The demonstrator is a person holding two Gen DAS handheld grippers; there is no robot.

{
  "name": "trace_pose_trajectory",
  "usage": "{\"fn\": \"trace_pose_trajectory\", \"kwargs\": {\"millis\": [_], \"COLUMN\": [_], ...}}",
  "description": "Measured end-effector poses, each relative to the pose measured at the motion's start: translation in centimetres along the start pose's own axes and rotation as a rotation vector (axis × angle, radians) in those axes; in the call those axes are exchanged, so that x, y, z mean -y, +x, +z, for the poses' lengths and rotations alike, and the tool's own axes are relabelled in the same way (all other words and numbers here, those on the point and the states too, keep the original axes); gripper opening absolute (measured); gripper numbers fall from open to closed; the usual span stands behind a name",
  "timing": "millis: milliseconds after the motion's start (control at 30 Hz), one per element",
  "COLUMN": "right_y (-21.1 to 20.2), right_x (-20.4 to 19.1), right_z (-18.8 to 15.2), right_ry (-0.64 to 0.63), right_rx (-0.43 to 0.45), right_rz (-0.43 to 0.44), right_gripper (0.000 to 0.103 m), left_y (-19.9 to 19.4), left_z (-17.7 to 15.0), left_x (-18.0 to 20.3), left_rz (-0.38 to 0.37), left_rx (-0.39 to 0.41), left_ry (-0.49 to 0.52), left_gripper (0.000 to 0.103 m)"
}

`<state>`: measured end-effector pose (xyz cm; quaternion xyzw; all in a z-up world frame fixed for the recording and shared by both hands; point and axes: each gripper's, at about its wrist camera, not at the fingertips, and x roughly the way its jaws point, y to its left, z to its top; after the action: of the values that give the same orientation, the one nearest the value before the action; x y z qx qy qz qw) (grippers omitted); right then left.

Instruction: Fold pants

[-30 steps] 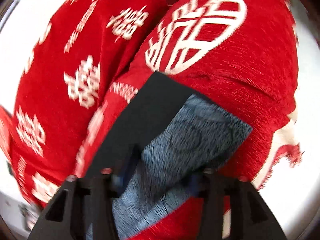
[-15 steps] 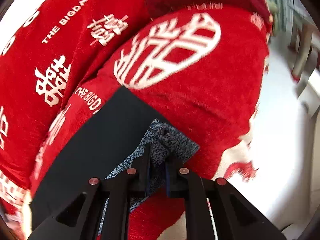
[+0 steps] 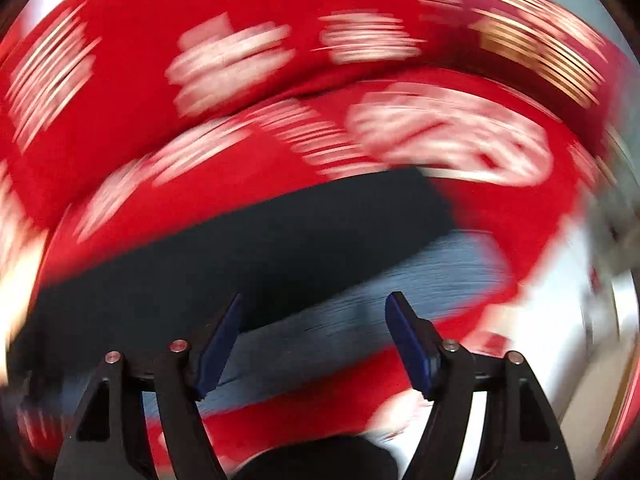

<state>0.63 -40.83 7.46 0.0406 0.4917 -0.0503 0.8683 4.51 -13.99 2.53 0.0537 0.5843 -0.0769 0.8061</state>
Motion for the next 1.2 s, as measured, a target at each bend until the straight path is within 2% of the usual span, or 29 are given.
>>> {"fn": "trace_pose_trajectory", "kwargs": {"millis": [100,167,233,300,367,400,467,533,567,633,667,700,767,800,867,967,1033,1100,1167,1200], "right_y": [1.8,3.1,2.9,2.9,3.2,3.3,2.7,1.0,0.2,-0.1,-0.1,0.2,1.0,1.6,3.3,3.1,2.5,1.1,0.3,0.1], "right_x": [-6.5,-8.4,-7.3,-4.7,-1.1,1.1,2.1,0.2,-2.2,-6.9,-9.5,-11.4,-14.7,-15.8,-15.8,-13.5,-12.1,-13.0,-14.7,-16.1], "right_z": [-1.4,-2.4,-2.6,-2.4,-2.2,-2.1,-1.8,-1.5,-1.4,-1.6,-2.1,-2.4,-3.4,-4.1,-4.7,-5.3,-5.4,-5.3,-5.0,-4.9], "right_ry": [-0.173,-0.268,-0.268,-0.216,-0.115,-0.037,0.003,-0.033,-0.073,-0.138,-0.182,-0.219,-0.297,-0.323,-0.332,-0.297,-0.265,-0.28,-0.312,-0.317], "right_rx": [-0.057,-0.091,-0.082,-0.096,-0.132,-0.156,-0.154,-0.098,-0.07,-0.07,-0.076,-0.077,-0.075,-0.083,-0.122,-0.116,-0.131,-0.089,-0.052,-0.055], "right_rz": [0.066,-0.006,-0.003,-0.052,-0.097,-0.127,-0.144,-0.157,-0.105,0.03,0.098,0.124,0.102,0.085,0.045,-0.022,-0.078,-0.1,-0.058,0.005], "right_gripper": [0.079,0.08,0.083,0.086,0.097,0.097,0.097,0.097,0.097,0.097,0.097,0.097,0.097,0.097,0.098,0.102,0.102,0.102,0.102,0.102], "left_y": [-0.3,-0.6,-0.9,-1.2,-1.6,-1.5,-1.7,-2.3,-2.7,-3.0,-2.7,-2.2,-0.4,-0.2,-0.8,-1.2,-2.2,-3.3,-3.7,-3.3], "left_z": [-0.7,-1.4,-2.4,-3.8,-4.9,-5.4,-5.9,-5.7,-5.5,-5.2,-5.0,-5.0,-5.3,-5.6,-6.2,-7.2,-8.2,-8.4,-7.9,-7.8], "left_x": [-1.7,-3.9,-5.9,-7.9,-9.1,-9.5,-9.7,-8.7,-7.5,-5.0,-3.6,-2.9,-2.7,-3.1,-4.3,-7.1,-9.3,-10.6,-10.5,-10.1], "left_rz": [0.0,0.019,0.022,0.036,0.042,0.047,0.037,-0.008,-0.04,-0.058,-0.035,0.007,0.103,0.106,0.106,0.137,0.074,0.006,0.003,0.025], "left_rx": [0.0,0.008,0.015,0.035,0.046,0.033,0.025,0.048,0.062,0.078,0.082,0.075,0.02,0.023,0.033,0.006,0.015,0.048,0.092,0.095], "left_ry": [-0.033,-0.065,-0.096,-0.117,-0.136,-0.154,-0.199,-0.19,-0.165,-0.078,-0.02,0.011,0.04,0.039,0.02,-0.062,-0.156,-0.229,-0.24,-0.23], "left_gripper": [0.102,0.102,0.102,0.102,0.102,0.102,0.102,0.102,0.102,0.102,0.102,0.102,0.102,0.102,0.102,0.102,0.102,0.102,0.102,0.102]}}
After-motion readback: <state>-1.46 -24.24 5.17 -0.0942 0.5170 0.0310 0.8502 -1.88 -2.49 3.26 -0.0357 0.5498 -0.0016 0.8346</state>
